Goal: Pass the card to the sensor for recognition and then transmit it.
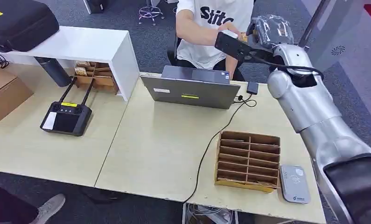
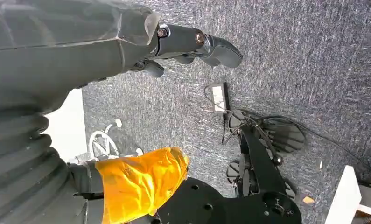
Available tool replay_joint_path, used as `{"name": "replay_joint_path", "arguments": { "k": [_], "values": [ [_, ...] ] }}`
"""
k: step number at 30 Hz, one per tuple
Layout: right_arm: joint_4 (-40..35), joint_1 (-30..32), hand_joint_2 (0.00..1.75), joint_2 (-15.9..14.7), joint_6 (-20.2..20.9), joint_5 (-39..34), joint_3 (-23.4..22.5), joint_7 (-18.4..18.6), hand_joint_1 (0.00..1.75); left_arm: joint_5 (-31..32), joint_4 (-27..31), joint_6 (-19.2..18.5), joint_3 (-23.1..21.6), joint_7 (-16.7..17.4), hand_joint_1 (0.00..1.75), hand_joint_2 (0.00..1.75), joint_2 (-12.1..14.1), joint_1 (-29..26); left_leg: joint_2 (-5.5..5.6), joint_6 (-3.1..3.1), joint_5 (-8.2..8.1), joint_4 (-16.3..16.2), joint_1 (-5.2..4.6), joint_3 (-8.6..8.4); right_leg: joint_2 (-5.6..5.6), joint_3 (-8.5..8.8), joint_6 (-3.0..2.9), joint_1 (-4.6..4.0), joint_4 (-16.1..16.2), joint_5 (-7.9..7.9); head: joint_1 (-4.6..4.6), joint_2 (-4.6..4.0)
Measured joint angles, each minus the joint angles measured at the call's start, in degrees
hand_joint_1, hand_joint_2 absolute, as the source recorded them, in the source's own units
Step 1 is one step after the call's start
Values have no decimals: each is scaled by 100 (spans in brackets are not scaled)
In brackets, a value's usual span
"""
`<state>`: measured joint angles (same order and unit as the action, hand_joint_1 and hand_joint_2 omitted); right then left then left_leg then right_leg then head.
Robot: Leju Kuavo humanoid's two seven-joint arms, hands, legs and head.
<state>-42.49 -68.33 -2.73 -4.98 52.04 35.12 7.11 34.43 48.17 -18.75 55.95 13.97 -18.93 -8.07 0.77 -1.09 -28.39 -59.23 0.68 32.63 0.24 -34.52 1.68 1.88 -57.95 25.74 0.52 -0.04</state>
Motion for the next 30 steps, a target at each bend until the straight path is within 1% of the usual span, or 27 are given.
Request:
{"name": "replay_joint_path", "arguments": {
  "k": [3,6,7,8,9,10,11,12,14,17,19,22,27,30],
  "values": [
    [-22,53,175,0,-143,-230,-31,-83,0,-59,13,11,0,0,0,175,-2,-5,-1,0,0,0,0,-1,1,0,0,0,0,0,0,0],
    [-289,326,175,0,-486,-853,-245,-372,0,-342,18,134,-11,46,0,175,-4,-16,0,0,0,-1,0,-4,1,-1,0,0,1,0,0,0],
    [-547,517,175,-15,-639,-1249,-374,-596,0,-589,53,254,-61,127,0,175,-7,-54,-1,0,0,-1,1,-6,1,1,0,-2,2,0,0,0],
    [-1054,905,175,-67,-836,-1845,-567,-979,0,-1009,122,472,-178,246,0,175,-18,-143,4,-1,-2,-1,9,-18,-1,12,-1,-10,12,3,2,0],
    [-1782,1473,0,-185,-1025,-2526,-820,-1365,0,-1588,261,785,-405,429,0,175,-39,-321,9,-1,-14,0,19,-28,-7,32,-1,-22,23,13,-4,0],
    [-2485,2051,0,-245,-1143,-3008,-1057,-1610,0,-2122,460,1098,-724,618,0,175,-59,-564,18,2,-29,-1,24,-32,-15,44,-2,-25,24,22,-2,0],
    [-3119,2596,0,-326,-1203,-3238,-1271,-1714,0,-2491,685,1356,-1070,761,0,175,-92,-802,21,8,-34,-4,21,-35,-17,44,8,-24,26,32,5,0],
    [-3650,3094,0,-427,-1218,-3366,-1476,-1799,0,-2680,888,1487,-1394,848,0,175,-112,-1005,38,14,-38,-3,20,-23,-36,45,11,-21,27,38,-4,0],
    [-4472,3829,0,-564,-1222,-3582,-1831,-2032,0,-2905,1147,1652,-1865,938,0,175,-138,-1281,48,18,-43,-2,18,-6,-45,33,14,-17,30,40,-4,0],
    [-5433,4753,0,-704,-1222,-3779,-2265,-2269,0,-3025,1476,1773,-2309,957,0,175,-168,-1526,29,20,-54,-2,13,-8,-31,30,17,-15,36,42,-2,0],
    [-5885,5205,0,-739,-1272,-3807,-2498,-2339,0,-3051,1654,1818,-2498,981,0,175,-168,-1621,25,21,-59,-1,12,-11,-28,29,17,-14,36,42,0,0],
    [-6402,5716,0,-802,-1384,-3759,-2818,-2444,0,-3080,1860,1862,-2686,986,0,175,-173,-1762,23,20,-58,-1,13,-12,-27,29,17,-15,36,43,-2,0],
    [-6999,6464,0,-817,-1508,-3593,-3213,-2606,0,-3202,2123,2004,-2940,1025,0,175,-175,-1947,19,20,-58,0,13,-16,-25,33,17,-15,34,42,-2,0],
    [-7206,6765,0,-817,-1557,-3506,-3351,-2632,0,-3237,2223,2061,-3056,1051,0,175,-181,-2025,13,20,-58,0,13,-15,-17,32,17,-14,34,42,-2,0]
  ]
}}
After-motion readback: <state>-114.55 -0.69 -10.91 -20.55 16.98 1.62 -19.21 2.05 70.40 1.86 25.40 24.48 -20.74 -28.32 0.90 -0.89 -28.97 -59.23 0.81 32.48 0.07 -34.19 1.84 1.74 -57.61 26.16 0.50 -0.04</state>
